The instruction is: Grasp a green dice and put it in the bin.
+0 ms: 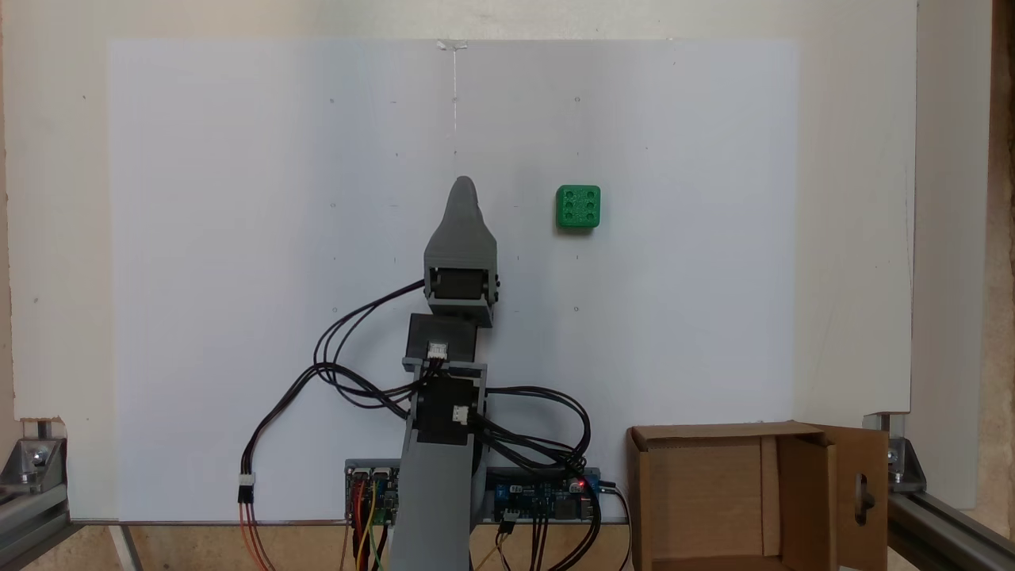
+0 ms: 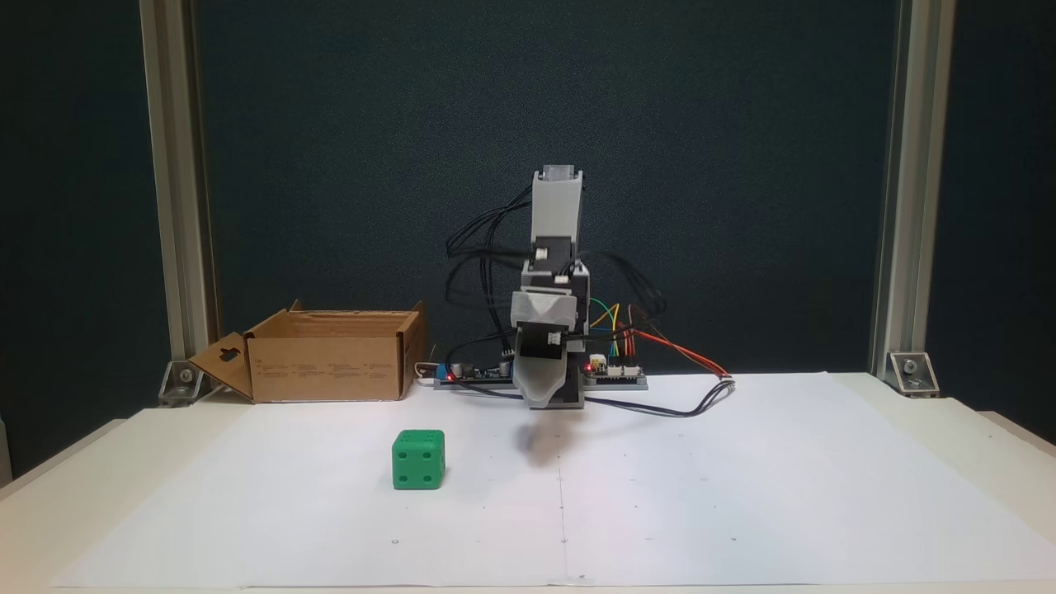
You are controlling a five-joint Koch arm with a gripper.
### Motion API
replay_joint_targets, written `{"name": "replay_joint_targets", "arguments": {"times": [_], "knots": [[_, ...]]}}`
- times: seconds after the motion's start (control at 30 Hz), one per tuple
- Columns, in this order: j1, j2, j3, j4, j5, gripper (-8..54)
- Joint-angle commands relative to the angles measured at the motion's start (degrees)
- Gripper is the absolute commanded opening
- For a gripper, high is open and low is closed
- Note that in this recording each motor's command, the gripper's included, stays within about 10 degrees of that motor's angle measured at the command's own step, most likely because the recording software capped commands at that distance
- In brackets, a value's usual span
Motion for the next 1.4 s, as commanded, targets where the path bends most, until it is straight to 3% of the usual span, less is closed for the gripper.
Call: {"name": "replay_joint_targets", "arguments": {"times": [0.0,0.53,0.77,0.9,1.37], "knots": [[1.23,5.98,-7.21,9.30,2.20,43.3],[5.80,5.27,-39.02,69.15,5.89,43.7],[16.00,-4.57,-50.98,94.02,4.92,45.7],[20.39,-9.84,-56.87,107.56,-3.08,44.9],[20.13,-25.49,-75.15,109.25,-13.80,45.3]]}}
